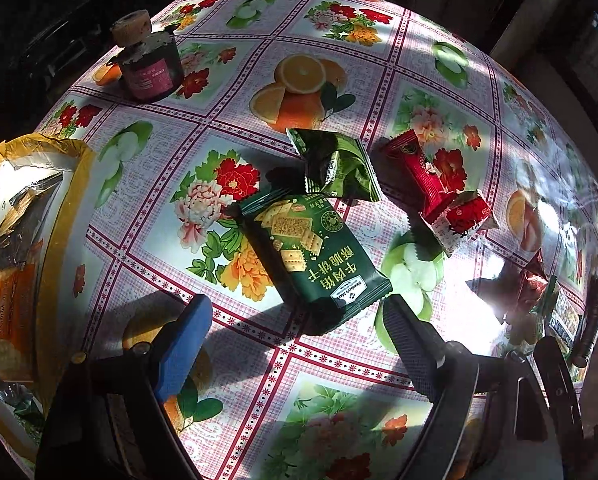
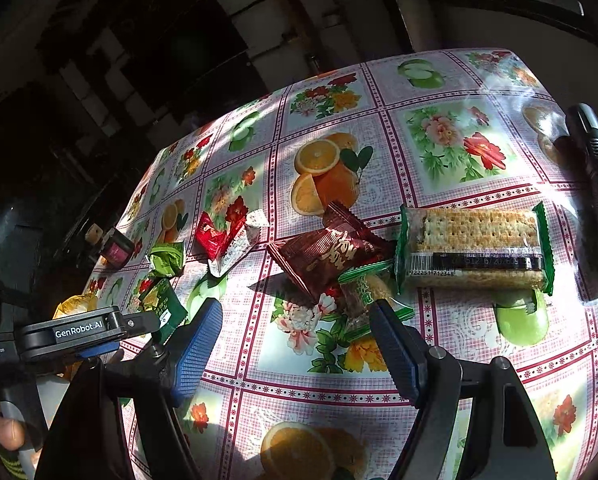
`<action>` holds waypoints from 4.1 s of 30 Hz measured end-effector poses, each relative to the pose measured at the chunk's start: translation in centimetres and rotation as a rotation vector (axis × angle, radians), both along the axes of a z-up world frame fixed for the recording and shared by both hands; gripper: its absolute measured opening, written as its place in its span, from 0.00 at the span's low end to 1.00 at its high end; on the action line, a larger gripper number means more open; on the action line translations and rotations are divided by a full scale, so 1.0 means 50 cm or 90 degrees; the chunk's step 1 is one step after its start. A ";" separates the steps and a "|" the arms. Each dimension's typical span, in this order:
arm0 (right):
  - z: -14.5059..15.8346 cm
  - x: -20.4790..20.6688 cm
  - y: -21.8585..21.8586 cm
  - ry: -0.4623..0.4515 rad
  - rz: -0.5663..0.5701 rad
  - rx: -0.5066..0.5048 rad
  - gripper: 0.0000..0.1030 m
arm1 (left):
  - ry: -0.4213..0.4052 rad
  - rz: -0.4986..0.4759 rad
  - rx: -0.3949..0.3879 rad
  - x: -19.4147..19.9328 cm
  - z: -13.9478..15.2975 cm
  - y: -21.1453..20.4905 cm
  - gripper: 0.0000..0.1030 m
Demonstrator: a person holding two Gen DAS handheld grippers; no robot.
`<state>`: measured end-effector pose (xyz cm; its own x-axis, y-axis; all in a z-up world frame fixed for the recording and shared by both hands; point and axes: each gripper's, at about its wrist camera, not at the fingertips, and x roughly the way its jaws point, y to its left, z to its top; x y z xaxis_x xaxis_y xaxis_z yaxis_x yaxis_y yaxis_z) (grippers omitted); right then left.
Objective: Organize snacks
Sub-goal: 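Grasp the green cracker packet with the left tool while the right tool grasps the dark red packet, then carry the green cracker and dark red packets over the tray, then open both tools to drop the packets into the tray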
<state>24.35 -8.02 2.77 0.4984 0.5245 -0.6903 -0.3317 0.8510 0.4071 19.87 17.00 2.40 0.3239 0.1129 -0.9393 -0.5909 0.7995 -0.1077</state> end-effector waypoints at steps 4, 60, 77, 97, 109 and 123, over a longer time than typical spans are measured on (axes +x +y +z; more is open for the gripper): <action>0.000 0.036 0.020 -0.002 -0.025 -0.011 0.77 | -0.002 0.018 -0.013 0.031 -0.013 0.015 0.84; 0.053 -0.330 0.122 -0.079 0.211 0.007 0.49 | -0.047 -0.085 0.174 -0.350 0.085 -0.013 0.43; 0.068 -0.378 0.199 -0.080 0.271 0.017 0.49 | -0.057 -0.047 0.189 -0.417 0.098 0.048 0.43; 0.081 -0.422 0.304 -0.082 0.346 0.025 0.49 | -0.055 0.016 0.188 -0.483 0.097 0.146 0.43; 0.088 -0.448 0.401 -0.081 0.409 0.041 0.49 | -0.038 0.093 0.175 -0.557 0.085 0.260 0.43; 0.057 -0.507 0.514 -0.073 0.494 0.017 0.49 | -0.022 0.126 0.158 -0.577 0.061 0.315 0.43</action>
